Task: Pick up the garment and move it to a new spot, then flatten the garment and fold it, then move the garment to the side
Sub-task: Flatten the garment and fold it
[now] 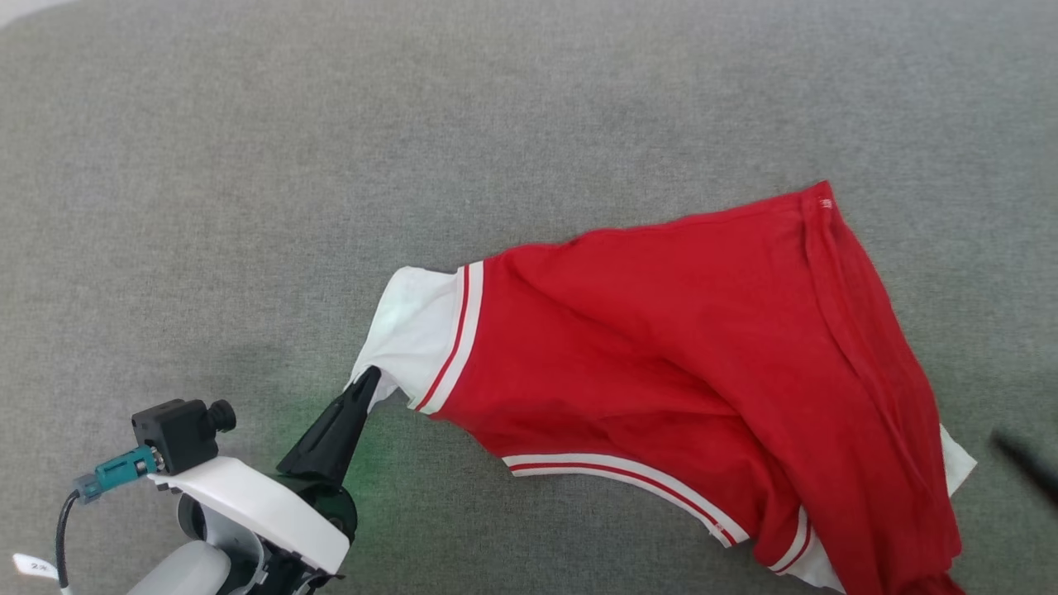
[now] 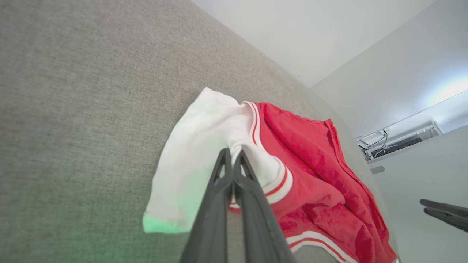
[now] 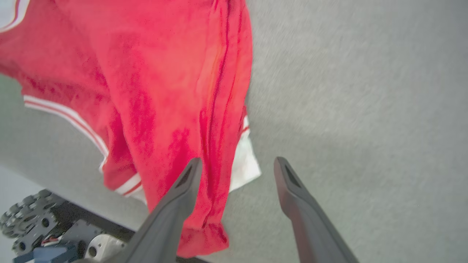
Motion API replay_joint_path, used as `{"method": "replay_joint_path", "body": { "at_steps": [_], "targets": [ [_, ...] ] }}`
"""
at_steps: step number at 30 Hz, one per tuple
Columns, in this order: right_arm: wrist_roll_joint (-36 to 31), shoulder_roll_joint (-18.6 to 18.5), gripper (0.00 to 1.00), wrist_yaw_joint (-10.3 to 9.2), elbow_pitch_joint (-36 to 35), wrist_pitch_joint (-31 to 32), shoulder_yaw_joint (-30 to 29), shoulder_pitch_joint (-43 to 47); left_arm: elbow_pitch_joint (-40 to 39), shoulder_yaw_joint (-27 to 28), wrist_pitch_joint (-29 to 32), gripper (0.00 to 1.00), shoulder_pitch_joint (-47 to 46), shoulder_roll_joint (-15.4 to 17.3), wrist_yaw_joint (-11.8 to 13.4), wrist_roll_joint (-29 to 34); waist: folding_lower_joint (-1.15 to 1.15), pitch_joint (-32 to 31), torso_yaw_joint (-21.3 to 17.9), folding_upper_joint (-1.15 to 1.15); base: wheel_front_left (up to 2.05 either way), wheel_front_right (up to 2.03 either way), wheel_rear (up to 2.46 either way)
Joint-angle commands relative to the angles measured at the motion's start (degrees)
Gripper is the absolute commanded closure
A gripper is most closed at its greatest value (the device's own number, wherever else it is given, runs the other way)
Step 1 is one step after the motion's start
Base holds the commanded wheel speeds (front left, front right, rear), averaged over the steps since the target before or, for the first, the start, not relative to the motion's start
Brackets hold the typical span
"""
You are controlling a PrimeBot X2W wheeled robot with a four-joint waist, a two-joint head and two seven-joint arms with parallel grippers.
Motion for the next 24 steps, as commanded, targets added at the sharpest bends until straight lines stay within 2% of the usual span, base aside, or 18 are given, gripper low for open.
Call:
{"method": "replay_joint_path", "body": {
  "at_steps": [1, 5, 9, 14, 17, 21, 24],
  "targets": [
    [-1.1, -1.5, 0.0, 0.0, 0.2, 0.7, 0.1, -3.0, -0.1, 0.4, -0.4, 1.0, -0.2, -0.1, -0.2, 1.0, 0.0, 0.6, 0.2, 0.0, 0.0, 0.0, 0.0],
    [-1.8, -2.8, 0.0, 0.0, 6.4, -0.3, 5.0, -15.3, 0.1, 0.3, -0.3, 1.0, -1.5, -1.2, -0.8, 1.3, 0.0, 2.3, 1.1, 0.0, 0.0, 0.0, 0.0],
    [-7.2, -6.0, 0.0, 0.0, 15.3, -1.3, 13.0, -26.7, 1.3, -0.4, 0.5, 1.0, -3.9, -2.9, -1.6, 1.8, 0.0, 4.5, 2.7, 0.0, 0.0, 0.0, 0.0],
    [-9.1, -4.2, 0.0, -0.01, 26.5, -3.3, 21.5, -39.2, 3.9, -1.2, 0.6, 1.0, -6.5, -5.2, -3.0, 2.4, 0.0, 6.6, 4.3, 0.0, 0.0, 0.0, 0.0],
    [-9.1, -3.1, 0.0, 0.0, 32.3, -4.2, 25.7, -43.6, 5.4, -1.4, 0.5, 1.0, -7.8, -6.6, -3.6, 2.6, 0.0, 7.4, 5.2, 0.0, 0.0, 0.0, 0.0],
    [-9.8, -5.1, 0.0, -0.01, 37.7, -4.3, 31.4, -46.8, 7.1, -1.8, 0.3, 1.0, -8.7, -8.1, -4.5, 3.2, 0.0, 7.9, 6.0, 0.0, 0.0, 0.0, 0.0],
    [-7.7, -5.6, 0.0, 0.01, 40.5, -2.4, 34.6, -46.2, 8.2, -2.2, 0.3, 1.0, -8.9, -8.6, -5.0, 3.7, 0.0, 7.8, 6.3, 0.0, 0.0, 0.0, 0.0]
  ]
}}
